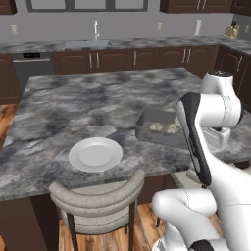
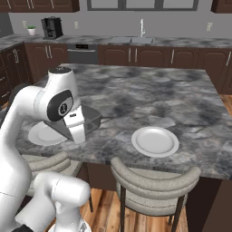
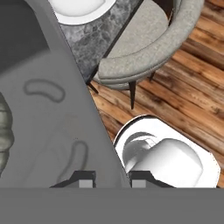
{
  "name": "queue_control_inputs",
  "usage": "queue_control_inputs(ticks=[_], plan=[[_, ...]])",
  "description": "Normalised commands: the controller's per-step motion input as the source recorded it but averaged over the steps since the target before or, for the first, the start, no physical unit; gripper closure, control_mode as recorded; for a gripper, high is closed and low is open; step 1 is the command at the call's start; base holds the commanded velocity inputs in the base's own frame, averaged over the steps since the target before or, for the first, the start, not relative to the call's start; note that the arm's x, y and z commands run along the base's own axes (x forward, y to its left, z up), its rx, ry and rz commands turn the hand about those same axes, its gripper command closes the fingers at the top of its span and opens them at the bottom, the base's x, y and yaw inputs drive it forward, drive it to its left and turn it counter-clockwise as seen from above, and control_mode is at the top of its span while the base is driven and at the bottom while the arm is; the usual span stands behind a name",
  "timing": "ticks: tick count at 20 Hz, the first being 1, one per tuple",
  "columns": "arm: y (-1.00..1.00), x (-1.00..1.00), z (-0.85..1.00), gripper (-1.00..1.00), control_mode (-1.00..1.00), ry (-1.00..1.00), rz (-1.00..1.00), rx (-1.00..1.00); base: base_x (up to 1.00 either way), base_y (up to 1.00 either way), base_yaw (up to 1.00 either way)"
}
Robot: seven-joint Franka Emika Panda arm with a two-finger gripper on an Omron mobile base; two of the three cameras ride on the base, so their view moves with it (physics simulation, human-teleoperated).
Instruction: Place two dumplings into each of the tupperware containers and then place the containers in the fridge.
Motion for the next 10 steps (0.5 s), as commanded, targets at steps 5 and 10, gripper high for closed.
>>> queue_control_inputs(ticks=[5,10], plan=[[0.23,-0.24,0.08,1.0,-1.0,-0.01,0.0,0.0,0.0,0.0,0.0],[0.05,-0.22,0.11,1.0,-1.0,-0.02,0.0,0.0,0.0,0.0,0.0]])
